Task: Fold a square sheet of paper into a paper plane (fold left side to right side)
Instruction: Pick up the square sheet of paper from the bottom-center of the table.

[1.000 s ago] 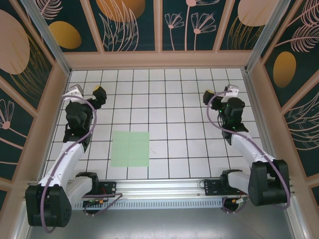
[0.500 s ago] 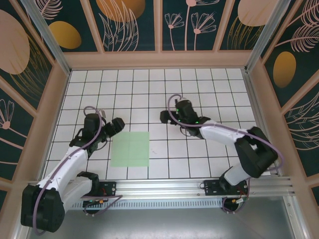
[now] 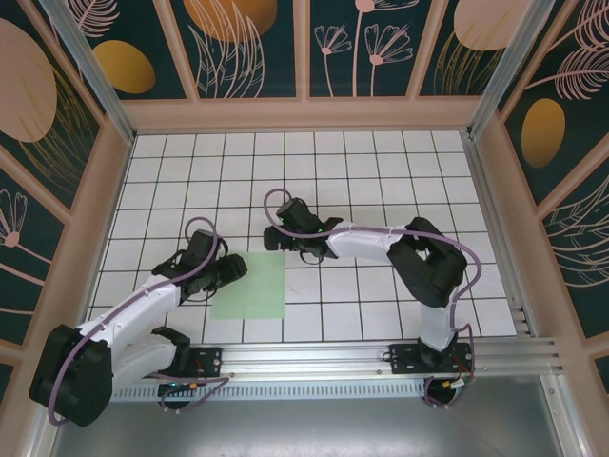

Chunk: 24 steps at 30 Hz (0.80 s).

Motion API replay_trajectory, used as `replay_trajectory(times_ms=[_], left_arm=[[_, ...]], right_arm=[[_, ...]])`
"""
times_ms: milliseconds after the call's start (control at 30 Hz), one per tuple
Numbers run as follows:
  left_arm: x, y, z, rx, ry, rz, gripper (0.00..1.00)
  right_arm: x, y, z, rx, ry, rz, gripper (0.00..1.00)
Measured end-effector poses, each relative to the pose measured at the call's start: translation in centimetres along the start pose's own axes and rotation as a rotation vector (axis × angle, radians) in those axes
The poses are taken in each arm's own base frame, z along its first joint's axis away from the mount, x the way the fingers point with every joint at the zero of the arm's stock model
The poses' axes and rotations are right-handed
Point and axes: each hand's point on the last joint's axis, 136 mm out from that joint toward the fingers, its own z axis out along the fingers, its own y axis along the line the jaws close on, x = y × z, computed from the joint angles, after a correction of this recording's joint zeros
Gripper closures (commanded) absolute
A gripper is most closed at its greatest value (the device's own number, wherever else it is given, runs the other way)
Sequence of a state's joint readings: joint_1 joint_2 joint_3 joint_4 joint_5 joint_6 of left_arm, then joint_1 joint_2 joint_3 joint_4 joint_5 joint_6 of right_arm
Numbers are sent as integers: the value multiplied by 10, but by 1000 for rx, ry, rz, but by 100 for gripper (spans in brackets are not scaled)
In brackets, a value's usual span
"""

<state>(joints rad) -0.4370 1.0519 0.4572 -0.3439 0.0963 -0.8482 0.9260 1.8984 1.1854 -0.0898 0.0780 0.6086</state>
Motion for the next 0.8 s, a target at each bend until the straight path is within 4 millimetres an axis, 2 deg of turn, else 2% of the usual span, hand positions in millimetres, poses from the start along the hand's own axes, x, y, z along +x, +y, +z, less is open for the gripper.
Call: replay_trajectory(times_ms=[133, 333, 633, 800], left_arm=[[9, -1, 1, 3, 18, 1, 43], [26, 12, 5, -34, 63, -6, 43], [34, 22, 9, -54, 79, -10, 43], [34, 22, 11, -45, 72, -10, 45]], right_arm=[[15, 10, 4, 12, 45, 5, 11], [34, 16, 12, 39, 100, -1, 11], [41, 15, 14, 62, 131, 7, 11], [49, 23, 14, 52, 144, -10, 17]])
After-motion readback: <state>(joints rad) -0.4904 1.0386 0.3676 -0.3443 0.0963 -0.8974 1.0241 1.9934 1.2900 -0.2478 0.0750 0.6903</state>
